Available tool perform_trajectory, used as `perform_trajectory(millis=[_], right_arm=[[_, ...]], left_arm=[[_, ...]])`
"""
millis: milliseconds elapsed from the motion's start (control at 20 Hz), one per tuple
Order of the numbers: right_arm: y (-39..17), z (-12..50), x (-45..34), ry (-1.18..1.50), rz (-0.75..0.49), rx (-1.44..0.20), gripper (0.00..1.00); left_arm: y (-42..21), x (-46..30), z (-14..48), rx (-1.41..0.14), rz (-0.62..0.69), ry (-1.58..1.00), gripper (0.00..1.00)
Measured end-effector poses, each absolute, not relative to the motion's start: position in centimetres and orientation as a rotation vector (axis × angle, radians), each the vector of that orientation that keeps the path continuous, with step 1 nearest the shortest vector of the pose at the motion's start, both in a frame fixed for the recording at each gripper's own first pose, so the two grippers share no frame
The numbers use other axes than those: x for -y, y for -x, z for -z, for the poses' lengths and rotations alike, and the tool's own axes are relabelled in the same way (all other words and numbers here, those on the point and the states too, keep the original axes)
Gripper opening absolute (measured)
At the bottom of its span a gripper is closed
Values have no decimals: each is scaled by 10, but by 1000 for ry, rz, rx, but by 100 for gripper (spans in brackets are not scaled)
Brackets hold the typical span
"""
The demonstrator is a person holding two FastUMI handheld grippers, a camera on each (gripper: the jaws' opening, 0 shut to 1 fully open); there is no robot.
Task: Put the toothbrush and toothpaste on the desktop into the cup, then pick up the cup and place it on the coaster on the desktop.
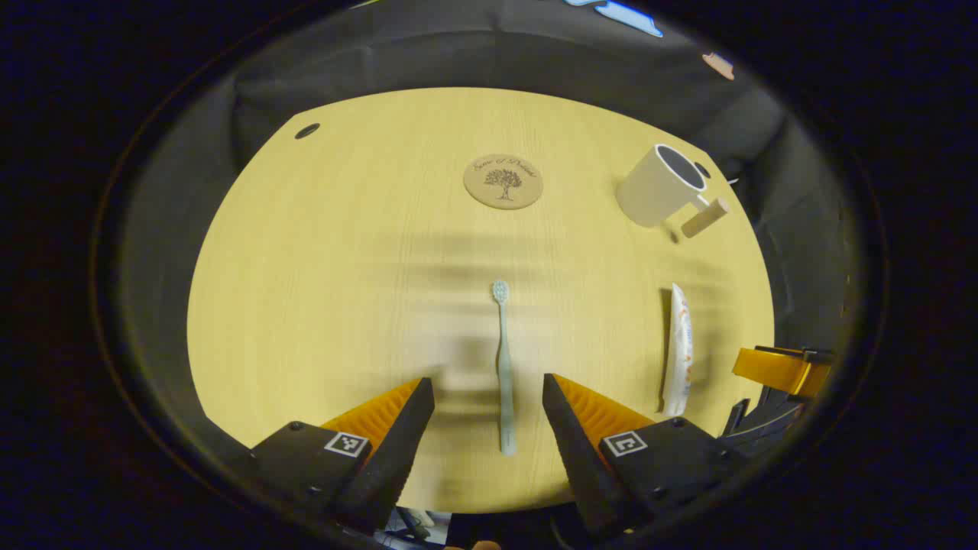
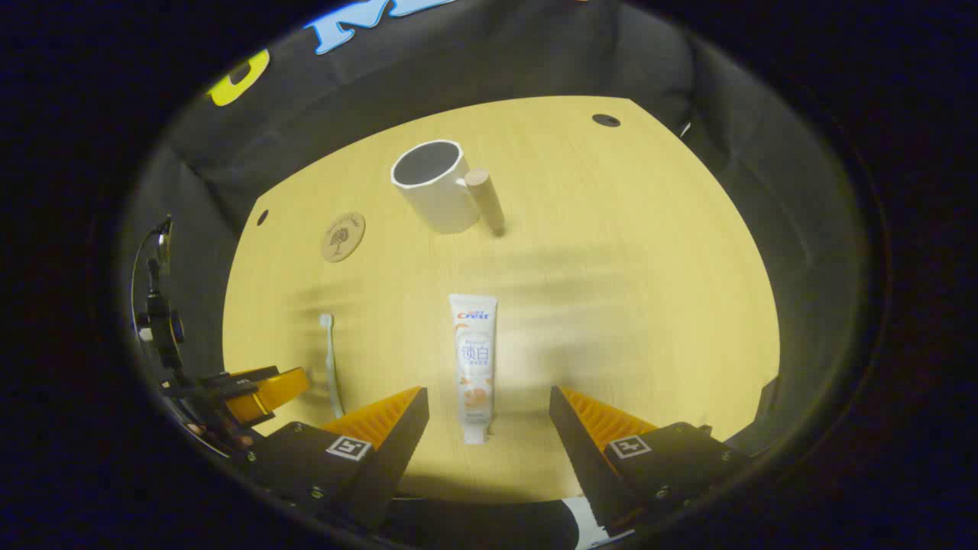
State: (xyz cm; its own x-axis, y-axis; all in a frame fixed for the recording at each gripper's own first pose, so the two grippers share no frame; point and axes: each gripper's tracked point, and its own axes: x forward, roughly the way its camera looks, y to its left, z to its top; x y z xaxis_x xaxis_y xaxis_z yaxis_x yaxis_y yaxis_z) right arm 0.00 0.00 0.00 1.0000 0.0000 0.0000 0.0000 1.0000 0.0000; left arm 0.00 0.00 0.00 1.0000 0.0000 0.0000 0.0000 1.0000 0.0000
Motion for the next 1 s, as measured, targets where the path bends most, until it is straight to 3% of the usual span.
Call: perform_trajectory(millis=[600, 1000], right_arm=[[-47, 0, -3, 39, 47, -128, 97], [-56, 6, -9, 69, 54, -155, 96]], left_arm=[[-42, -3, 1, -118, -56, 33, 95], [-44, -2, -1, -115, -68, 41, 95]])
